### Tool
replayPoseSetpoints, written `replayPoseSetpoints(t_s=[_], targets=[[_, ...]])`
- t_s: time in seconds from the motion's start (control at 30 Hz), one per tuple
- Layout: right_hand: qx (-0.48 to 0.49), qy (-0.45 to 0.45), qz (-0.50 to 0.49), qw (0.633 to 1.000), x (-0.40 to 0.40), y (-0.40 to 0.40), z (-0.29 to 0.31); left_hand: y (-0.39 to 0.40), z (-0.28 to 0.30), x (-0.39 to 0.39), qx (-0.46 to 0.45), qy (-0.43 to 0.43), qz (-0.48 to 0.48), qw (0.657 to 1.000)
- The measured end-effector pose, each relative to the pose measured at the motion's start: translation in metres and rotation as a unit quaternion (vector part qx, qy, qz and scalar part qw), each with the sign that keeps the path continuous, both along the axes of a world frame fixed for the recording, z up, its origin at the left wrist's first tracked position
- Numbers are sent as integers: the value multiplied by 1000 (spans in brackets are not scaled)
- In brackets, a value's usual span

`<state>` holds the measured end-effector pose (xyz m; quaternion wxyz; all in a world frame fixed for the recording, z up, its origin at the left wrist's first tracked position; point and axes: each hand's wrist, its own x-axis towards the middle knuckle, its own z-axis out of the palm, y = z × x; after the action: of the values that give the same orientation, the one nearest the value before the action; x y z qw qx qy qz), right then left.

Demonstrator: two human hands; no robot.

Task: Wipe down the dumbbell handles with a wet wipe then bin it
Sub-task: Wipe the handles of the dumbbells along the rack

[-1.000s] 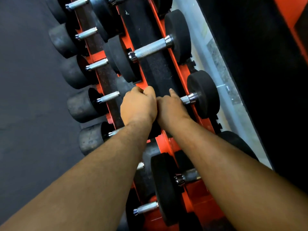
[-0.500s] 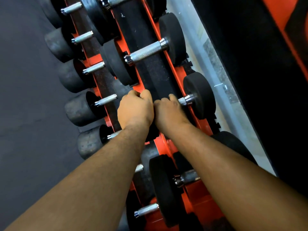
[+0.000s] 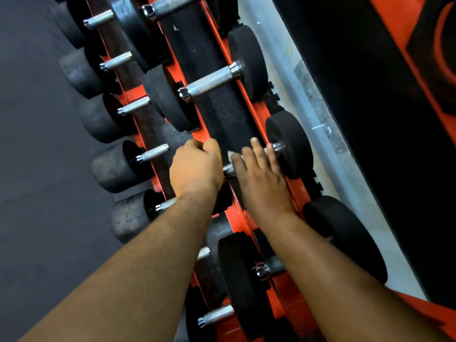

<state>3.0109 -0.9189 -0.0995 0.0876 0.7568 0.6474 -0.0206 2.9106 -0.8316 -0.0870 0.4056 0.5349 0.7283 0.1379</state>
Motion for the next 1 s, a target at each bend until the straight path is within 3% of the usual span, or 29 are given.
replayPoseSetpoints(t_s=[0.1, 0.3, 0.4, 0.47, 0.5, 0.53, 0.57, 0.63, 0.7, 0.73, 0.8, 1.0], targets=[[5, -15, -30, 999, 2, -24, -1, 0, -1, 0, -2, -2, 0, 1000], [1, -48, -113, 992, -8, 14, 2, 0, 2, 1, -4, -5, 0, 1000], [-7, 7, -96, 995, -6, -7, 8, -1, 5, 1, -5, -4, -4, 1000], [65, 96, -124, 985, -6, -29, 4, 0, 5, 1, -6, -2, -6, 1000], [130, 173, -183, 959, -9, -38, 3, 0, 4, 1, -8, 2, -6, 1000], [188, 270, -280, 902, -13, -42, 0, 0, 3, 1, -8, 6, -6, 1000], [227, 377, -395, 806, -16, -43, -1, 0, 2, 1, -8, 6, -5, 1000], [272, 540, -572, 555, -19, -35, -5, 1, 2, 1, -4, 3, -1, 1000], [292, 631, -628, 349, -15, -22, -8, 1, 1, 2, -3, 6, -4, 1000], [305, 665, -622, 280, -12, -15, -6, 1, 1, 1, -3, 9, -5, 1000], [310, 712, -595, 209, -7, -1, 3, 0, 3, 1, -4, 12, -4, 1000], [270, 776, -546, 165, 3, 45, 9, 1, 2, 1, 1, 16, -6, 1000]])
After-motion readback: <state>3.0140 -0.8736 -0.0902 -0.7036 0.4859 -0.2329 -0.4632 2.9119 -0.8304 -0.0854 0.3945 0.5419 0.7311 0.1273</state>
